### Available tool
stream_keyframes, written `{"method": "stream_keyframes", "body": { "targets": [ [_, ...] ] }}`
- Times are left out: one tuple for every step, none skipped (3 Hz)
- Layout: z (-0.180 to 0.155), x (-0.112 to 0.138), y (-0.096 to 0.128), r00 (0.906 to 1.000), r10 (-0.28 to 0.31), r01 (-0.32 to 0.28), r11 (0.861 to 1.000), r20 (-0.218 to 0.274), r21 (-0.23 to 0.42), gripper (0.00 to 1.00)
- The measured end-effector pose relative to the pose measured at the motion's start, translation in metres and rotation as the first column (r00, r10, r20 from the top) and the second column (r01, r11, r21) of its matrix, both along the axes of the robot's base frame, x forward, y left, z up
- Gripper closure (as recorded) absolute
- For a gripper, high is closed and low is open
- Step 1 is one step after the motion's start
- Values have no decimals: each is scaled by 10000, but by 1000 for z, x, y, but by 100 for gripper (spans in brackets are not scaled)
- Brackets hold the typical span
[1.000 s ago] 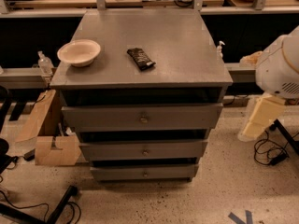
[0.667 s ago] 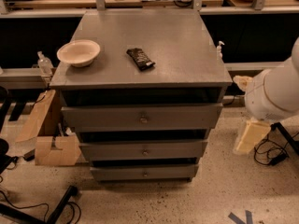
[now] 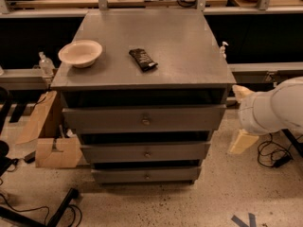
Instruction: Open middle drawer
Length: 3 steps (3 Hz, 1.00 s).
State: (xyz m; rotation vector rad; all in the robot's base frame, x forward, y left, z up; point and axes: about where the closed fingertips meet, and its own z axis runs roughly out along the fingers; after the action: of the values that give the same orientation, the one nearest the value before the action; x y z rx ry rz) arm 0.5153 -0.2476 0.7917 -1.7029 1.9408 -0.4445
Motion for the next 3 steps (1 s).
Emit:
{"method": "stream_keyframes", "body": {
  "targets": [
    [15,17,4,9961,39,-50,9999,878,129,0],
    [15,17,4,9961,39,-50,9999,878,129,0],
    [-16,10,8,9962,-11,6,10000,868,51,0]
  ]
}}
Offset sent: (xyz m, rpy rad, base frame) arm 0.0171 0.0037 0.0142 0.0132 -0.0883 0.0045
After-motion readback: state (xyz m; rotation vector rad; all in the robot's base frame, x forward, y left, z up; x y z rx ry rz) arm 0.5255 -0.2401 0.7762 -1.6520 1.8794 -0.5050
